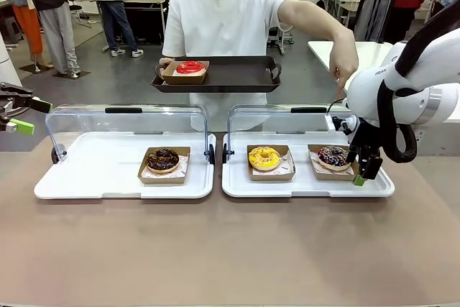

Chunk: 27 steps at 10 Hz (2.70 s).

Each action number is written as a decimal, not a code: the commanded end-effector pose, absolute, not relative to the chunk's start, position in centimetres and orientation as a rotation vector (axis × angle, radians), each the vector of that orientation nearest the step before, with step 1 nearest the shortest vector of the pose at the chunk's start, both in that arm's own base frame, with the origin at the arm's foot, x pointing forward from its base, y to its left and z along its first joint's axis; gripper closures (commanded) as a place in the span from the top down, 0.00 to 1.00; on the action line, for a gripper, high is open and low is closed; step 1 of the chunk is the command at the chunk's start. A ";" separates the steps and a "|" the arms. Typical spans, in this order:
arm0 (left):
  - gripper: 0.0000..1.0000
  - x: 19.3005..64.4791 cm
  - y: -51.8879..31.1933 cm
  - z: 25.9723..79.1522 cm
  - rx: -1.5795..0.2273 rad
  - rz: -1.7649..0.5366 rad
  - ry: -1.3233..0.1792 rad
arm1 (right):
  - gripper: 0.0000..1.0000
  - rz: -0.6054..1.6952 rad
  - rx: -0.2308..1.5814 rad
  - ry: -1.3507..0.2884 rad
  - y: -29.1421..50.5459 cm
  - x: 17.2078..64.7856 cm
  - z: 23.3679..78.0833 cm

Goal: Provide the desired donut to the person.
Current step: Pick up and lift the Paper togo box containing the Donut pointed at by the person.

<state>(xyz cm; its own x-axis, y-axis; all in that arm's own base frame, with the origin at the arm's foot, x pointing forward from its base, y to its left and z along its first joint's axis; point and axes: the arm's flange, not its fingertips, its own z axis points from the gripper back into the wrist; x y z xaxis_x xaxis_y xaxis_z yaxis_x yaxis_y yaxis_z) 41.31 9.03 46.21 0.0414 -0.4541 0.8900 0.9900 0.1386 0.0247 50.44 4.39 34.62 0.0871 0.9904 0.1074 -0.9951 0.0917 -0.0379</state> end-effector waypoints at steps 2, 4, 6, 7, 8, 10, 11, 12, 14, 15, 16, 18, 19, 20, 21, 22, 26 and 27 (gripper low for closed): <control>1.00 41.2 9.1 46.3 -0.763 -1.289 -0.917 | 1.00 1.492 0.046 -0.121 3.9 52.0 34.0; 1.00 41.2 9.1 46.3 -0.763 -1.289 -0.917 | 1.00 1.489 0.053 -0.113 3.7 52.2 33.8; 1.00 41.2 9.1 46.3 -0.763 -1.289 -0.917 | 1.00 1.483 0.062 -0.097 3.5 52.6 33.3; 1.00 41.2 9.1 46.3 -0.763 -1.289 -0.917 | 1.00 1.482 0.068 -0.092 3.4 52.7 33.1; 1.00 41.2 9.1 46.3 -0.763 -1.289 -0.917 | 1.00 1.483 0.069 -0.084 3.5 52.6 33.2; 1.00 41.2 9.1 46.3 -0.763 -1.289 -0.917 | 1.00 1.484 0.071 -0.077 3.5 52.7 33.0; 1.00 41.2 9.1 46.3 -0.763 -1.289 -0.917 | 1.00 1.484 0.075 -0.073 3.5 52.8 32.8; 1.00 41.2 9.1 46.3 -0.763 -1.289 -0.917 | 1.00 1.486 0.079 -0.070 3.5 52.7 32.7; 1.00 41.2 9.1 46.3 -0.763 -1.289 -0.917 | 1.00 1.499 0.070 -0.075 3.7 52.0 33.1; 1.00 41.2 9.1 46.3 -0.763 -1.289 -0.917 | 1.00 1.511 0.068 -0.078 3.8 51.7 33.2; 1.00 41.2 9.1 46.3 -0.763 -1.289 -0.917 | 1.00 1.518 0.068 -0.080 3.9 51.5 33.3; 1.00 41.2 9.1 46.3 -0.763 -1.289 -0.917 | 1.00 1.536 0.069 -0.079 4.2 51.2 33.2; 1.00 41.2 9.1 46.3 -0.763 -1.289 -0.917 | 1.00 1.543 0.071 -0.078 4.4 51.0 33.2; 1.00 41.2 9.1 46.3 -0.763 -1.289 -0.917 | 1.00 1.549 0.072 -0.075 4.5 50.9 33.2; 1.00 41.2 9.1 46.3 -0.763 -1.289 -0.917 | 1.00 1.556 0.073 -0.073 4.7 50.7 33.2; 1.00 41.2 9.1 46.3 -0.763 -1.289 -0.917 | 1.00 1.564 0.072 -0.071 5.0 50.5 33.2; 1.00 41.2 9.1 46.3 -0.763 -1.289 -0.917 | 1.00 1.564 0.071 -0.066 5.1 50.4 33.2; 1.00 41.2 9.1 46.3 -0.763 -1.289 -0.917 | 1.00 1.563 0.071 -0.066 5.1 50.4 33.2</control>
<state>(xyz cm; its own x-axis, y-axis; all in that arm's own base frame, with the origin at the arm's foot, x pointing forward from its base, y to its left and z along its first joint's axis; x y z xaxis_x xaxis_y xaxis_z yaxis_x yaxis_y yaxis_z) 41.31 9.03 46.21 0.0414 -0.4541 0.8900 0.9900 0.1386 0.0247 50.91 5.39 33.14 0.0227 0.9946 0.1015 -0.9997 0.0227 0.0012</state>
